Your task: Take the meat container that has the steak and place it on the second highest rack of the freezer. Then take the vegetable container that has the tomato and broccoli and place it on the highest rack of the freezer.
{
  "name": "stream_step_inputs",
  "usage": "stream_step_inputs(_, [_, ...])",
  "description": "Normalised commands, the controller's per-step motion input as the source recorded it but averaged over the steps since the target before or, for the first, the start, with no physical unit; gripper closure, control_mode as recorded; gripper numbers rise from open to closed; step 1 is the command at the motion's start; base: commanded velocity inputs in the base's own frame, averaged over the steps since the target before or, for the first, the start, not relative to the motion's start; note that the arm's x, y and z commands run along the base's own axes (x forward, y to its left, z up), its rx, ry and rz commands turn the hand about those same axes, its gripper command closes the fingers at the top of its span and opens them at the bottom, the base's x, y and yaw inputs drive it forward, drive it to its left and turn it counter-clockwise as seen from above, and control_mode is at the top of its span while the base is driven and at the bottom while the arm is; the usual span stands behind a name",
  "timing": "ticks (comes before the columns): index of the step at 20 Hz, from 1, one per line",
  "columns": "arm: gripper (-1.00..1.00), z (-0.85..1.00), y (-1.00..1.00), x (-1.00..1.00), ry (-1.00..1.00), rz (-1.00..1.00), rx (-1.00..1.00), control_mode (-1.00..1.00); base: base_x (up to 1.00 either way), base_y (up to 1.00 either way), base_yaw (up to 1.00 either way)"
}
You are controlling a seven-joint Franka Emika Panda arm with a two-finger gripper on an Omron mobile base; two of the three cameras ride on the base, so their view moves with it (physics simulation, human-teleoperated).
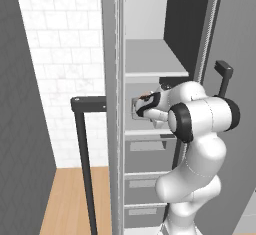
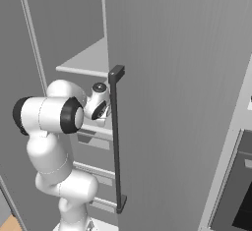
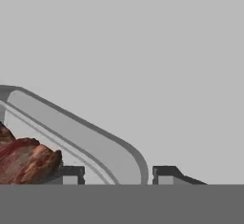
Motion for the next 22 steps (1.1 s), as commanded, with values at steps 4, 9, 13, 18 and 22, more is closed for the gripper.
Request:
stream_step_inputs(4, [-1.0,0.0,0.0,0.0,0.0,0.0,0.0,-1.0,0.0,0.0,0.0])
stream_step_inputs(9, [-1.0,0.02,0.02,-0.42,-0.08,0.0,0.0,-1.0,0.0,0.0,0.0])
stream_step_inputs(13, [-1.0,0.32,0.0,-0.2,0.0,0.0,0.0,-1.0,0.0,0.0,0.0])
stream_step_inputs(18, [-1.0,0.32,0.0,-0.05,0.0,0.0,0.0,-1.0,0.0,0.0,0.0])
stream_step_inputs(22, [-1.0,0.24,0.0,-0.24,0.04,-0.04,0.0,-1.0,0.0,0.0,0.0])
